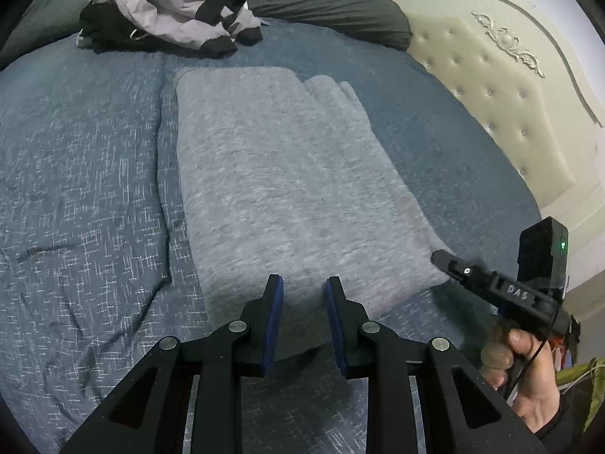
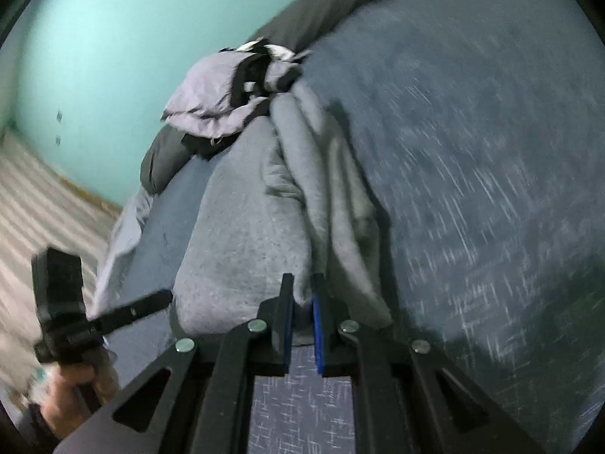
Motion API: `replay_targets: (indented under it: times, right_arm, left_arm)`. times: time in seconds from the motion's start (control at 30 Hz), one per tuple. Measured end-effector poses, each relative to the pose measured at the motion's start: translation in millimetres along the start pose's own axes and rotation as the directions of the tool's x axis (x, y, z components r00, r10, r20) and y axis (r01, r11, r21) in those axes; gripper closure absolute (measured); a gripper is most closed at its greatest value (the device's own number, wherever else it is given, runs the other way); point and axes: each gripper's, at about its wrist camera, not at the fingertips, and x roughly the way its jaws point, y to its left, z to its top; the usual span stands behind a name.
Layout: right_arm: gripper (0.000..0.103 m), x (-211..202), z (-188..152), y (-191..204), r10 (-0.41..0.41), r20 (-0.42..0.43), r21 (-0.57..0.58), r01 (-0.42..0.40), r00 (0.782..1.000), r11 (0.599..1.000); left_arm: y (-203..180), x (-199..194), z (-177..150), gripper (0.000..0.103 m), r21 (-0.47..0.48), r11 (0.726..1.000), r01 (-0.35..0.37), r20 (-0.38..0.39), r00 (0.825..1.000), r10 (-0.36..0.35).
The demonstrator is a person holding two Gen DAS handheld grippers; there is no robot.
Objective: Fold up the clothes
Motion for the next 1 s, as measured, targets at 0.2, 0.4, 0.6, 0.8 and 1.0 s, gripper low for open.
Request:
replay_targets:
  times: [0.2,0.4,0.6,0.8,1.0]
  right_arm:
    - [0.091,-0.8,4.2,1.3,0.025,-0.002,-0.004,-0.025,1.000,1.000]
    - [0.090,-19.7,15.6,-5.0,0.003,0.070,0.024,-0.005,0.998,1.000]
    - [0.090,-19.7,26.5,-6.3,0.005,0.105,0.029,-0.008,0.994,1.000]
    - [0.069,6.6,57.3,20.2,-0.007,0.030,-0.101,0.010,1.000,0.995]
    - [0.069,49.5,117.6,54.9,-0.126,-0.083,-0.327,0.093,0.989,0.940]
  left_arm:
    - [3.3,-4.8,-1.5,0.078,-0.003,1.000,0.008,0.026,1.000,-0.008]
    - [12.4,-4.6,-5.6,0.078,-0.014,0.999,0.035,0.055,0.998,-0.034]
    - [24.5,-1.3,-15.7,0.078,-0.045,0.994,0.097,0.073,0.993,-0.093]
    - [33.2,-1.4,-20.0,0.078,-0.068,0.986,0.154,0.093,0.985,-0.147]
    - [36.5,-1.4,-25.3,0.078,-0.063,0.981,0.185,0.120,0.977,-0.177]
